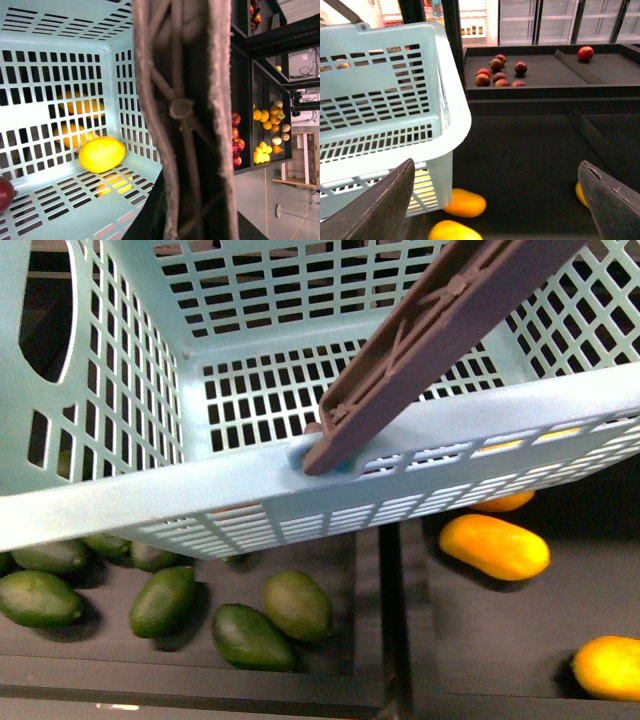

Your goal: Pick lemon and mango into basket

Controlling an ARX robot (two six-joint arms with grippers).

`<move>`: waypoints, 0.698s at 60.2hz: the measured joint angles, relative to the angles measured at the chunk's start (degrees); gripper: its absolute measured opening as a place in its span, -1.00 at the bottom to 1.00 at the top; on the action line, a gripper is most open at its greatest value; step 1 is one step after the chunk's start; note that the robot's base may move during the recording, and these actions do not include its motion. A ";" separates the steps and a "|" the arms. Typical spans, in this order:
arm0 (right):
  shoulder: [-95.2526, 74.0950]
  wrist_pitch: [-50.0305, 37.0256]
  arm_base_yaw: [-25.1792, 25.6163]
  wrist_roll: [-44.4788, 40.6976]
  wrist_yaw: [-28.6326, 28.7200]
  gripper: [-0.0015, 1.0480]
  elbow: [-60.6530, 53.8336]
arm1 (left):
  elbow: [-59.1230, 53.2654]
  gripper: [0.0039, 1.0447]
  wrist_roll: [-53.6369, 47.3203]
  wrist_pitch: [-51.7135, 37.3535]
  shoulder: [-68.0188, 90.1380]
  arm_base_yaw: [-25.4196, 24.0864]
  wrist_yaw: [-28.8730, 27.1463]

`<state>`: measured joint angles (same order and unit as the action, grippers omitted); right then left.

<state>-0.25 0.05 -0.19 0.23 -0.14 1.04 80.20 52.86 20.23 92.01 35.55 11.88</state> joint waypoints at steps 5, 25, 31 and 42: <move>0.04 -0.02 0.00 0.00 -0.02 0.83 0.00 | 0.00 -0.91 -0.20 0.00 0.02 -0.09 -0.50; 0.04 0.07 -0.02 0.00 0.02 0.83 0.00 | 0.00 -0.91 -0.52 0.02 -0.02 -0.52 -0.87; 0.11 0.02 0.00 -0.02 0.00 0.83 0.00 | -0.02 -0.91 -0.15 0.02 0.04 -0.52 -0.28; 0.09 0.00 0.00 -0.04 0.02 0.83 0.00 | -0.04 -0.91 -0.24 0.02 0.02 -0.52 -0.63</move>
<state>-0.16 0.05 -0.19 0.19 -0.12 1.04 80.16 52.62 20.25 92.03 35.03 11.25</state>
